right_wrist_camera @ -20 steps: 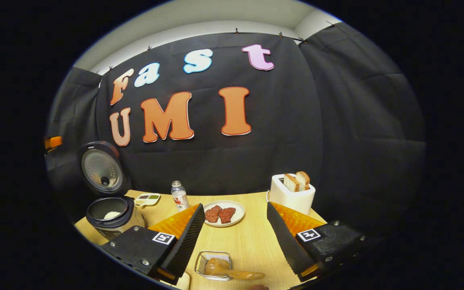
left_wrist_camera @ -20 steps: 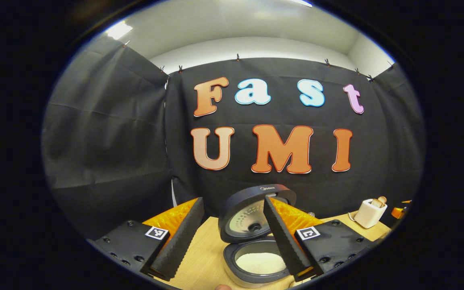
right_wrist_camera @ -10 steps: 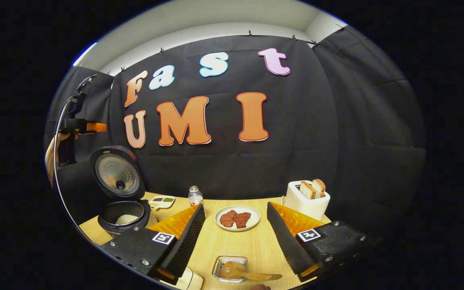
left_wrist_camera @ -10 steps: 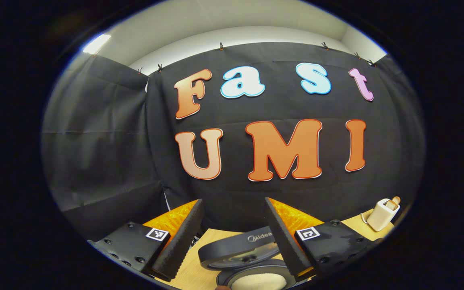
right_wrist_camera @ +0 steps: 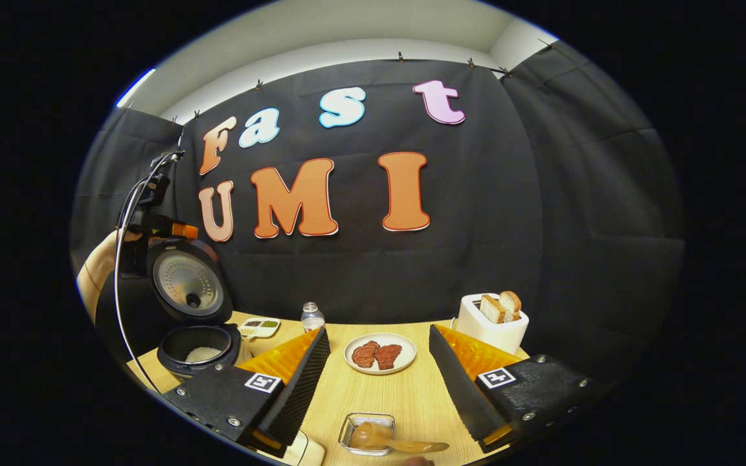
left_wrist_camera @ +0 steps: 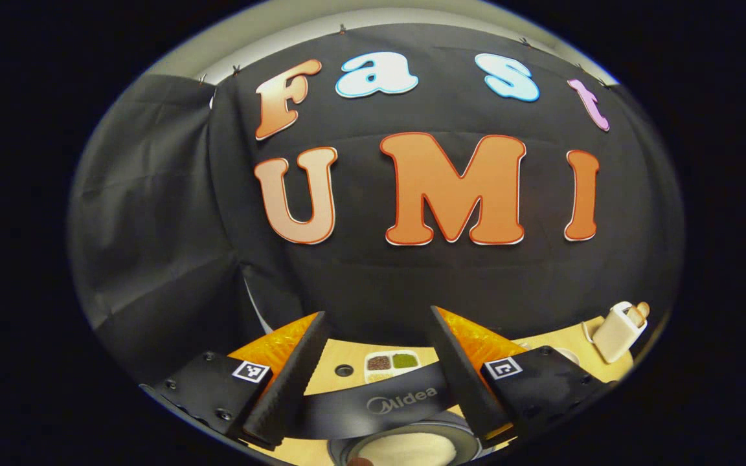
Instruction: Close the left gripper, press the button to open the rice cooker; take a wooden spoon from the chopstick holder with the right hand, scoop a spoonful of rice and pour it into the rice cooker, then put the wooden spoon back into the chopstick holder.
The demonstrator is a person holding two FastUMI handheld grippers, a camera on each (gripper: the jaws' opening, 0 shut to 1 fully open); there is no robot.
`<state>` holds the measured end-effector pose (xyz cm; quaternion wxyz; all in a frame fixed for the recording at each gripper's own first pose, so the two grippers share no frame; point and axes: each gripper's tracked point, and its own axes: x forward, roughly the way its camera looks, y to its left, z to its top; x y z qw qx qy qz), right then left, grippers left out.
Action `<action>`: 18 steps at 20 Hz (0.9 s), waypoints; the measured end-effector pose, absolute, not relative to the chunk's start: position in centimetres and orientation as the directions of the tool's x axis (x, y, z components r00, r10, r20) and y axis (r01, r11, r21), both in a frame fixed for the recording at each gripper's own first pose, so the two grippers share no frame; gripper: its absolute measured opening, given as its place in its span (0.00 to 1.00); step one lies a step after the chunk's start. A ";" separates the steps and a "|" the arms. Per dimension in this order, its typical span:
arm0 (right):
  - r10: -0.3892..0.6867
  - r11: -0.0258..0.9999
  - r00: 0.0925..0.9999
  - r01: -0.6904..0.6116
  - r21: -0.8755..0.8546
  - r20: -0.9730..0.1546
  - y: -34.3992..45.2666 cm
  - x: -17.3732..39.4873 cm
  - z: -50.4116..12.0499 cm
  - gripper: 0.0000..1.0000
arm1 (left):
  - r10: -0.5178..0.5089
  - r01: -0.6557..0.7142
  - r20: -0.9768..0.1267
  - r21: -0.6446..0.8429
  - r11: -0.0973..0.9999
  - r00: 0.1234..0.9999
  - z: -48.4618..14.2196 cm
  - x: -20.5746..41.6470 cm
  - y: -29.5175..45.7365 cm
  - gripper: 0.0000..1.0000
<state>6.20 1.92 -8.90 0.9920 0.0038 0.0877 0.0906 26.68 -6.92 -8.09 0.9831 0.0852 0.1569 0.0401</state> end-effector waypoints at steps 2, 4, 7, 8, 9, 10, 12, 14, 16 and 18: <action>0.185 0.983 0.966 -0.183 0.030 -0.183 2.2 6.0 -9.4 0.95 | 0.070 -0.025 -0.345 0.133 0.991 0.936 -9.1 25.2 -7.4 1.00; 0.192 0.981 0.962 -0.189 0.033 -0.192 2.5 5.7 -9.8 0.95 | 0.048 -0.007 -0.393 0.105 0.994 0.918 -9.8 23.2 -8.1 1.00; 0.184 0.983 0.961 -0.181 0.037 -0.206 2.4 5.0 -10.2 0.95 | 0.015 0.047 -0.413 0.140 0.989 0.911 -10.3 20.5 -9.3 1.00; 0.179 0.984 0.963 -0.176 0.035 -0.202 2.3 4.7 -10.1 0.95 | 0.000 0.072 -0.430 0.149 0.986 0.903 -10.9 19.4 -9.8 1.00; 0.180 0.984 0.963 -0.175 0.041 -0.200 2.4 4.4 -9.9 0.95 | -0.012 0.083 -0.445 0.141 0.986 0.895 -11.5 18.5 -10.2 1.00; 0.186 0.982 0.962 -0.178 0.057 -0.198 2.5 4.1 -9.8 0.95 | -0.023 0.092 -0.458 0.127 0.988 0.889 -11.7 17.9 -10.5 1.00; 0.207 0.977 0.957 -0.191 0.094 -0.201 2.9 3.2 -9.7 0.95 | -0.042 0.100 -0.481 0.097 0.990 0.876 -13.0 16.3 -10.9 1.00; 0.211 0.976 0.955 -0.194 0.102 -0.210 2.6 2.4 -10.1 0.95 | -0.060 0.110 -0.501 0.070 0.991 0.863 -14.8 14.5 -11.4 1.00; 0.210 0.976 0.953 -0.192 0.103 -0.217 2.3 1.7 -10.3 0.95 | -0.081 0.136 -0.524 0.067 0.988 0.848 -16.9 12.5 -12.1 1.00; 0.222 0.972 0.948 -0.198 0.126 -0.229 2.5 1.1 -10.8 0.95 | -0.099 0.166 -0.561 0.070 0.984 0.822 -19.6 10.7 -12.7 1.00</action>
